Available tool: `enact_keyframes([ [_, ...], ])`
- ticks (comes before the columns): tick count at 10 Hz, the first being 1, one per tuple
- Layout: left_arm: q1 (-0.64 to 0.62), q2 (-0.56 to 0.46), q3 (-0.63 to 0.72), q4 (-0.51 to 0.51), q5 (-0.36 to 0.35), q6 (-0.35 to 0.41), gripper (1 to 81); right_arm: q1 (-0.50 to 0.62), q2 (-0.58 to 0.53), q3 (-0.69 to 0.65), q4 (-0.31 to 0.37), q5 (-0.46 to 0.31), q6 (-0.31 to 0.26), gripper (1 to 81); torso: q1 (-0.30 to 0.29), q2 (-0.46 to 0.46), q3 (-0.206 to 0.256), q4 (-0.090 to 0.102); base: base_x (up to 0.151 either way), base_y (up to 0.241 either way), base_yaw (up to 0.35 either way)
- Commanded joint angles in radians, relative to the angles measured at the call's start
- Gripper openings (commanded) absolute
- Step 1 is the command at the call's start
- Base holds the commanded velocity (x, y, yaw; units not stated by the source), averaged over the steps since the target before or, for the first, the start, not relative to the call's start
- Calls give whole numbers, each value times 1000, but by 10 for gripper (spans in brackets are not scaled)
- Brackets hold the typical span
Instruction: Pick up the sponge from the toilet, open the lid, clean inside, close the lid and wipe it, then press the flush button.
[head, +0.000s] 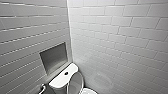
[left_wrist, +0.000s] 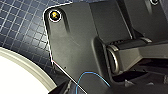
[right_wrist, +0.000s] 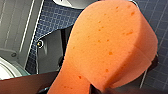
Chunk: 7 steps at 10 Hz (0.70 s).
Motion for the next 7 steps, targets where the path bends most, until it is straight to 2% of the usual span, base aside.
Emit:
enact_keyframes([
  [1,-27,4,-1,-3,96,0,811,9,84,-147,209,-48,-229,10,0,0,0,0,0,0,0],
  [2,-29,4,-3,-3,96,1,811,18,85,-154,242,-57,-271,10,0,0,0,0,0,0,0],
  [5,-23,1,-1,9,98,9,811,53,-35,37,239,-47,-271,10,0,0,0,0,0,0,0],
  [7,-21,-6,-1,9,99,9,811,115,-141,197,248,-44,-270,10,0,0,0,0,0,0,0],
])
